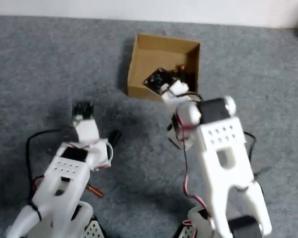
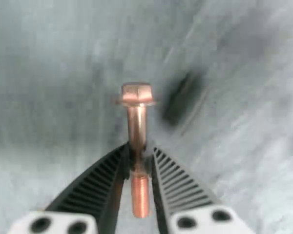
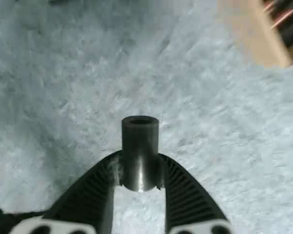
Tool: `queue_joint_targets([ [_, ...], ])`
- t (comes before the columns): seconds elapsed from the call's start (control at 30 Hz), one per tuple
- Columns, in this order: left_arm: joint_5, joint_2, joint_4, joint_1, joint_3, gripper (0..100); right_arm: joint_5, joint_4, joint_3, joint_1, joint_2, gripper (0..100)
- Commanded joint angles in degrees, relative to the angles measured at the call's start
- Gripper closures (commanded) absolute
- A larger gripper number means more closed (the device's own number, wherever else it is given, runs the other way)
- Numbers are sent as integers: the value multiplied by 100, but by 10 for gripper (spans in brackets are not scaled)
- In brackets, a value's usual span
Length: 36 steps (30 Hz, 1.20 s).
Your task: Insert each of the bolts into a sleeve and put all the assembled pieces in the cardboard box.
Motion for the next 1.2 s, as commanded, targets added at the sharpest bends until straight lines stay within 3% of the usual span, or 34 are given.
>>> queue_joint_targets([
  [0.0,-519,-989,35,-171,-980,995,-44,-57,4,-57,-1516,991],
  [0.23,-1538,-3574,9,242,-1543,995,-70,-347,514,-127,-3855,991],
  [0.4,-1538,-5042,-396,1015,-1402,995,-756,-1095,1903,-1059,-5218,991],
  [0.53,-738,-5789,-1407,1165,-848,995,-1371,-2149,3275,-1534,-6352,992],
  [0.7,343,-6220,-2391,1165,-321,994,-1459,-3073,4391,-1604,-7257,992],
  [0.97,2593,-6167,-2514,1218,-233,994,-1987,-3881,5622,-1604,-7811,992],
  [1.07,2822,-6176,-2514,1393,127,994,-2119,-3855,5719,-1622,-7829,992],
  [1.17,2804,-6193,-2514,2097,479,994,-2119,-3864,5719,-1613,-7829,992],
])
